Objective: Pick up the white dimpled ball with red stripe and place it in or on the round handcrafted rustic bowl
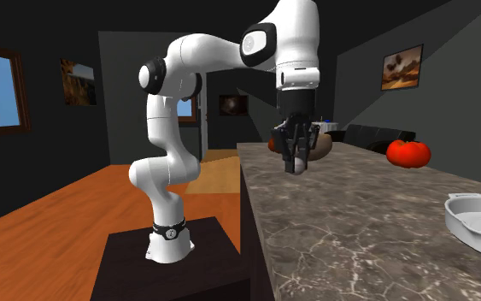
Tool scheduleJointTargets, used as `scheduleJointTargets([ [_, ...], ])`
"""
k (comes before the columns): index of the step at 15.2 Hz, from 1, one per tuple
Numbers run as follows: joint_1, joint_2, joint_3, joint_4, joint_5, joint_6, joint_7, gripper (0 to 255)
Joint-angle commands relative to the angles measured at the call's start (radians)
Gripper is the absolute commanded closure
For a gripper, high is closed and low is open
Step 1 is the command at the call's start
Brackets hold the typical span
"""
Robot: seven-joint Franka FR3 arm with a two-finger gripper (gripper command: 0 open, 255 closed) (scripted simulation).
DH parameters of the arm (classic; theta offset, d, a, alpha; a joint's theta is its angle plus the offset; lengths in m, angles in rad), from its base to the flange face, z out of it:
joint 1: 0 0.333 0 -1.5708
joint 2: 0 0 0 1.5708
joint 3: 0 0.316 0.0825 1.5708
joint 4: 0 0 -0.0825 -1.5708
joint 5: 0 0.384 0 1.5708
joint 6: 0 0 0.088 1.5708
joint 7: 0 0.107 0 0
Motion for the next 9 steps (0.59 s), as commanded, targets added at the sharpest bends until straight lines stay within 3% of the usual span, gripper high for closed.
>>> scheduleJointTargets([
  [1, -0.001, 0.005, -0.001, 0.034, -0.002, -0.029, 0.0, 255],
  [9, -0.001, 0.034, 0.002, 0.173, -0.012, -0.142, 0.008, 255],
])
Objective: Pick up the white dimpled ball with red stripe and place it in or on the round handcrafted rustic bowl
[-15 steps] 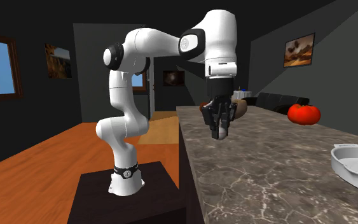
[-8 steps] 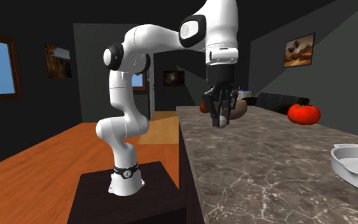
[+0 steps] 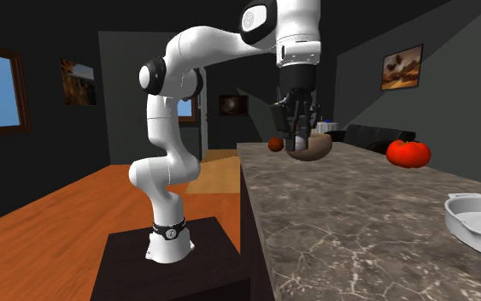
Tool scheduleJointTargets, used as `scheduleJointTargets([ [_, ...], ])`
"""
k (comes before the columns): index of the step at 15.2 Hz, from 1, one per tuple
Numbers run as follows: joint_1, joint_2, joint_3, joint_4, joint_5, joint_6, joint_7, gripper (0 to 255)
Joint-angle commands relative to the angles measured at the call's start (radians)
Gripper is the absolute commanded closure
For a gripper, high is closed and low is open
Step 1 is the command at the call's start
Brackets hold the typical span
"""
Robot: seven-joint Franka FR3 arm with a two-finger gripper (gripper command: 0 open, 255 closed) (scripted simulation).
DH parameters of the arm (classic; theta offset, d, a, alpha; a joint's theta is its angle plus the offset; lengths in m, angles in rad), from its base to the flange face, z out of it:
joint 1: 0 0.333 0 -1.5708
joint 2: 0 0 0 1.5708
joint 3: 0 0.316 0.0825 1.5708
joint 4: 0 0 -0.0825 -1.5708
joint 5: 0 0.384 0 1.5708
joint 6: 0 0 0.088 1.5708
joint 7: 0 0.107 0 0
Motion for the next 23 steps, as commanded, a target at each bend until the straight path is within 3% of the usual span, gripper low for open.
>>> scheduleJointTargets([
  [1, 0.0, 0.011, 0.001, 0.039, -0.004, -0.029, 0.002, 255],
  [14, 0.011, 0.109, 0.018, 0.334, -0.041, -0.233, 0.029, 255],
  [23, 0.084, 0.003, 0.098, 0.229, 0.002, -0.224, 0.191, 255],
])
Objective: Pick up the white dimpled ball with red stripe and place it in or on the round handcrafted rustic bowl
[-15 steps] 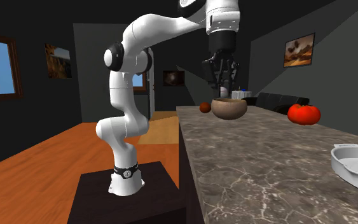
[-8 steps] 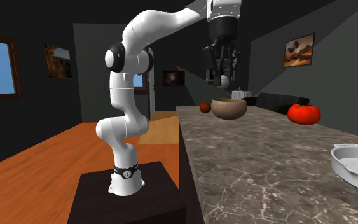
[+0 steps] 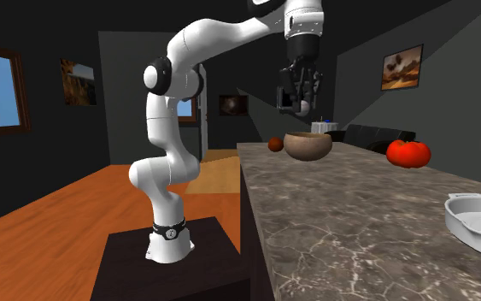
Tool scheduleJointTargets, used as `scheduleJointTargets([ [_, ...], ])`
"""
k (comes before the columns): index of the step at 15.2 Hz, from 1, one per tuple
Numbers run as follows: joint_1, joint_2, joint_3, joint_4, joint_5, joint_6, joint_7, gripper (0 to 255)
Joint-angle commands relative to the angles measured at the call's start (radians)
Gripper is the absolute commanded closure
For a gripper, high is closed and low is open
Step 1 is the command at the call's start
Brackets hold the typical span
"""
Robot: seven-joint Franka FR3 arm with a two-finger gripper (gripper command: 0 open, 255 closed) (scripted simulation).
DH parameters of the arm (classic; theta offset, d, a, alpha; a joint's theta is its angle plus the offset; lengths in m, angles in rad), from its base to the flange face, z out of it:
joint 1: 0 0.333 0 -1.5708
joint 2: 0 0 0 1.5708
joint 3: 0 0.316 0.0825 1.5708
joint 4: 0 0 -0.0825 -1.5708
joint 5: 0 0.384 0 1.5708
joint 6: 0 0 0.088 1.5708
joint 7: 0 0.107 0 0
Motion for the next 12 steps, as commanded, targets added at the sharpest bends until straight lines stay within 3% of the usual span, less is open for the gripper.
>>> scheduleJointTargets([
  [1, 0.02, -0.012, 0.025, -0.007, 0.007, -0.003, 0.048, 255],
  [12, 0.131, -0.015, 0.192, 0.01, 0.015, -0.017, 0.328, 255],
])
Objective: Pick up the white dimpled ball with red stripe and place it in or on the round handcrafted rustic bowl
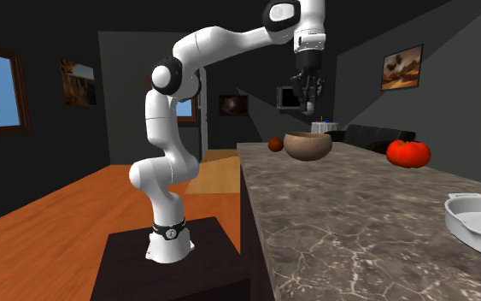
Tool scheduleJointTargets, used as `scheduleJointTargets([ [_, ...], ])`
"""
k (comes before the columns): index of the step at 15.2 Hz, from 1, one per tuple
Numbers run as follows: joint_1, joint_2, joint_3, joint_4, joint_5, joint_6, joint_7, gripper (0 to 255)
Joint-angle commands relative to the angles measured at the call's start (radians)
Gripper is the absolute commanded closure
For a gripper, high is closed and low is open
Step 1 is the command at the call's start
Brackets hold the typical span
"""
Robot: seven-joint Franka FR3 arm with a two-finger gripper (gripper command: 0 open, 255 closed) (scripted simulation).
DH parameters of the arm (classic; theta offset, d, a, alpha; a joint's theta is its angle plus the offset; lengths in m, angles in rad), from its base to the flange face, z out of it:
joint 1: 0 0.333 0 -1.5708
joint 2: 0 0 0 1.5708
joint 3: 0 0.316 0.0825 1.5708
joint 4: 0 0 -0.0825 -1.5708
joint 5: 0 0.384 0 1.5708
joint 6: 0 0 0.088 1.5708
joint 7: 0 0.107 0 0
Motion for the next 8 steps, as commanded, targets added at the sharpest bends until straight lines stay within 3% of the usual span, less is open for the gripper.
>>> scheduleJointTargets([
  [1, 0.024, 0.016, 0.039, 0.024, -0.008, -0.01, 0.064, 255],
  [7, 0.116, 0.118, 0.169, 0.121, -0.079, -0.033, 0.269, 255],
  [8, 0.112, 0.104, 0.162, 0.094, -0.068, -0.015, 0.262, 255],
])
